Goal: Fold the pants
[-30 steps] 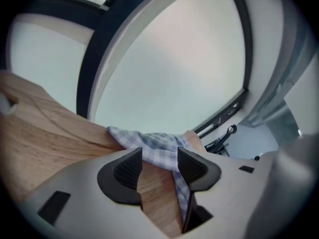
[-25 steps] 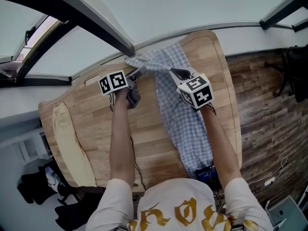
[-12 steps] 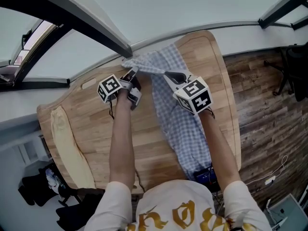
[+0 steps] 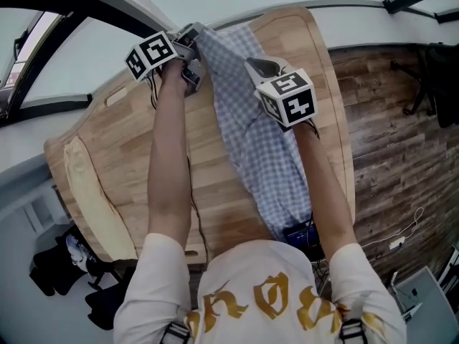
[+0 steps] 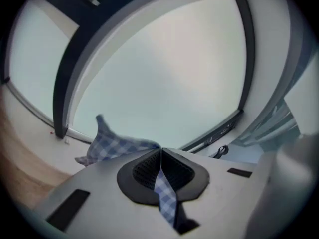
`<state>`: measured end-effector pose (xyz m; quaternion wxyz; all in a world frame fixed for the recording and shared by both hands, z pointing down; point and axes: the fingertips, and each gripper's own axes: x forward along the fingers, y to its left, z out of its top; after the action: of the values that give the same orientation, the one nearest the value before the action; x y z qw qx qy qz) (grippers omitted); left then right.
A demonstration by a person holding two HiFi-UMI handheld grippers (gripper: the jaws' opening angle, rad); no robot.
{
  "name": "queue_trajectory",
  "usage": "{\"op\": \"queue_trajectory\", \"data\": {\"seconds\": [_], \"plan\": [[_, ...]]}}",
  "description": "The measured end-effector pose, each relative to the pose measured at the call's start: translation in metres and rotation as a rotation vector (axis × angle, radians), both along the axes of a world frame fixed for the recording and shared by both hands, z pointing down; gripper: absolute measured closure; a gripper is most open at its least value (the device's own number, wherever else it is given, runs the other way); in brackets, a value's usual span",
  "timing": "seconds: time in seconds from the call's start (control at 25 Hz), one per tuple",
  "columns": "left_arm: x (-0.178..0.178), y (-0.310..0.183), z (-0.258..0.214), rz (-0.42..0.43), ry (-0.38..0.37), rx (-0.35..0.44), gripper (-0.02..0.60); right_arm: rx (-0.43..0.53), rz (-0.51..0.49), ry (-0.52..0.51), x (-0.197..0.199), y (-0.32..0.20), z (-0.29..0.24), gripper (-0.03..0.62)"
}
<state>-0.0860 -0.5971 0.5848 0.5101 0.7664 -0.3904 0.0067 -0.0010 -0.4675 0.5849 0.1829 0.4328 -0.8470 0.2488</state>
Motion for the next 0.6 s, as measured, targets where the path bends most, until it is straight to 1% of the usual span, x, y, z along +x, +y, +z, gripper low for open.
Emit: {"op": "queue_trajectory", "data": {"seconds": [0.08, 0.16, 0.24, 0.28, 0.32, 0.36, 0.4, 0.44, 0.48, 0.6], "plan": [[0.026, -0.006, 0.014, 0.083, -0.09, -0.01, 0.538, -0.026, 0.052, 0.022, 0.018, -0.001, 0.013, 0.562], [0.05, -0.008, 0.039, 0.172, -0.181, -0.041, 0.538, -0.062, 0.102, 0.058, 0.036, -0.005, 0.031, 0.562], [0.065, -0.007, 0.059, 0.24, -0.24, -0.075, 0.535, -0.101, 0.136, 0.128, 0.053, -0.008, 0.054, 0.56], [0.068, -0.008, 0.064, 0.246, -0.252, -0.083, 0.528, -0.114, 0.146, 0.164, 0.059, -0.008, 0.064, 0.56], [0.067, -0.008, 0.066, 0.236, -0.254, -0.079, 0.47, -0.118, 0.154, 0.192, 0.065, -0.008, 0.07, 0.56], [0.066, -0.009, 0.065, 0.223, -0.248, -0.068, 0.397, -0.115, 0.16, 0.202, 0.068, -0.007, 0.074, 0.55], [0.063, -0.008, 0.063, 0.21, -0.243, -0.052, 0.366, -0.108, 0.166, 0.193, 0.071, -0.007, 0.074, 0.509], [0.059, -0.008, 0.06, 0.197, -0.243, -0.036, 0.352, -0.101, 0.171, 0.17, 0.073, -0.006, 0.071, 0.468], [0.053, -0.008, 0.058, 0.181, -0.247, -0.021, 0.35, -0.094, 0.176, 0.144, 0.074, -0.005, 0.068, 0.44], [0.035, 0.001, 0.049, 0.139, -0.238, 0.009, 0.35, -0.06, 0.191, 0.098, 0.08, 0.003, 0.053, 0.427]]}}
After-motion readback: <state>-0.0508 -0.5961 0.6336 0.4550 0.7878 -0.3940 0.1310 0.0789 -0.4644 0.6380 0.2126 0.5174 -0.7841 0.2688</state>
